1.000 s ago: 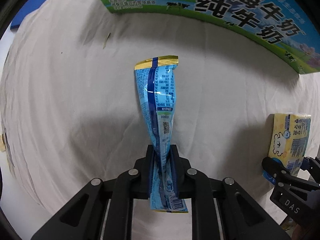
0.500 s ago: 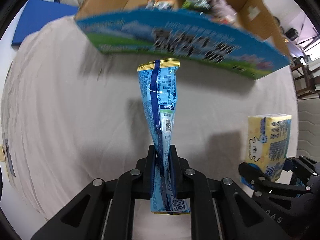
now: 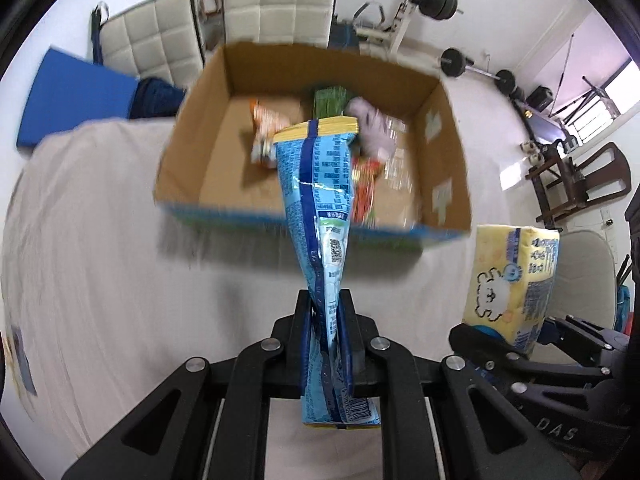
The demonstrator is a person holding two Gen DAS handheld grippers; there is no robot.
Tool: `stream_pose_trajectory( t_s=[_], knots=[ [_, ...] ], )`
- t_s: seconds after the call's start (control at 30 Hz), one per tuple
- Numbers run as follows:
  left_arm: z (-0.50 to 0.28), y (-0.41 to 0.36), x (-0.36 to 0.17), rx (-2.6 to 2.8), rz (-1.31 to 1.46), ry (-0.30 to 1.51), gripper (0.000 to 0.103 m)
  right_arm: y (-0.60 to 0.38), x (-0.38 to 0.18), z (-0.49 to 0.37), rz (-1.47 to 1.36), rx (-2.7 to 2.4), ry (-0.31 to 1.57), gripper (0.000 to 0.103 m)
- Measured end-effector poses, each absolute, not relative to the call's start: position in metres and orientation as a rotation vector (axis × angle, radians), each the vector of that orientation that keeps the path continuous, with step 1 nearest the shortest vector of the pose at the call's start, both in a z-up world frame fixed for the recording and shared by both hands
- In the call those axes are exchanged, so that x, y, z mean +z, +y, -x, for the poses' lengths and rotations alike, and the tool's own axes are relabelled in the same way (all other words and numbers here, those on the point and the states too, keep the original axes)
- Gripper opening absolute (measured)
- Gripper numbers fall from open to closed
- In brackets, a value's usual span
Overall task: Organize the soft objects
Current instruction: 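Carry the carton and stick into the box and open both tools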
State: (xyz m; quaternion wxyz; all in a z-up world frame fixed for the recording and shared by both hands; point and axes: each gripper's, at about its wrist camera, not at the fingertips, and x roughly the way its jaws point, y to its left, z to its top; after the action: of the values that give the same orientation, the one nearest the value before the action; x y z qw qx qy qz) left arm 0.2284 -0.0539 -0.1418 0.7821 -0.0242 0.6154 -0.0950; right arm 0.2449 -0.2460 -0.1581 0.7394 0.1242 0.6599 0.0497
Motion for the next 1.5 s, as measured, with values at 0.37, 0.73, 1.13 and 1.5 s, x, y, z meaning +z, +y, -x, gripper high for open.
stream_pose_trajectory(
  t_s=[0.37,0.73,1.13,1.5],
  knots=[
    [-0.344,-0.031,-0.124,-0.169,-0.019,1.246,0.01,-0.259,-0.13,-0.335,-0.272,0.008,1.401,0.066],
    [-0.408,-0.001,-0.213,-0.101,-0.009,1.434,0.01,-0.252,-0.22,-0.37,-0.265,-0.116,1.524,0.066],
    [-0.418,0.003,-0.268,-0.07,-0.072,1.552,0.014,-0.244,-0.275,-0.38,-0.225,-0.133,1.595,0.067],
    [-0.405,0.003,-0.254,-0.06,-0.026,1.549,0.034,-0.233,-0.265,-0.374,-0.208,-0.125,1.581,0.078]
  ],
)
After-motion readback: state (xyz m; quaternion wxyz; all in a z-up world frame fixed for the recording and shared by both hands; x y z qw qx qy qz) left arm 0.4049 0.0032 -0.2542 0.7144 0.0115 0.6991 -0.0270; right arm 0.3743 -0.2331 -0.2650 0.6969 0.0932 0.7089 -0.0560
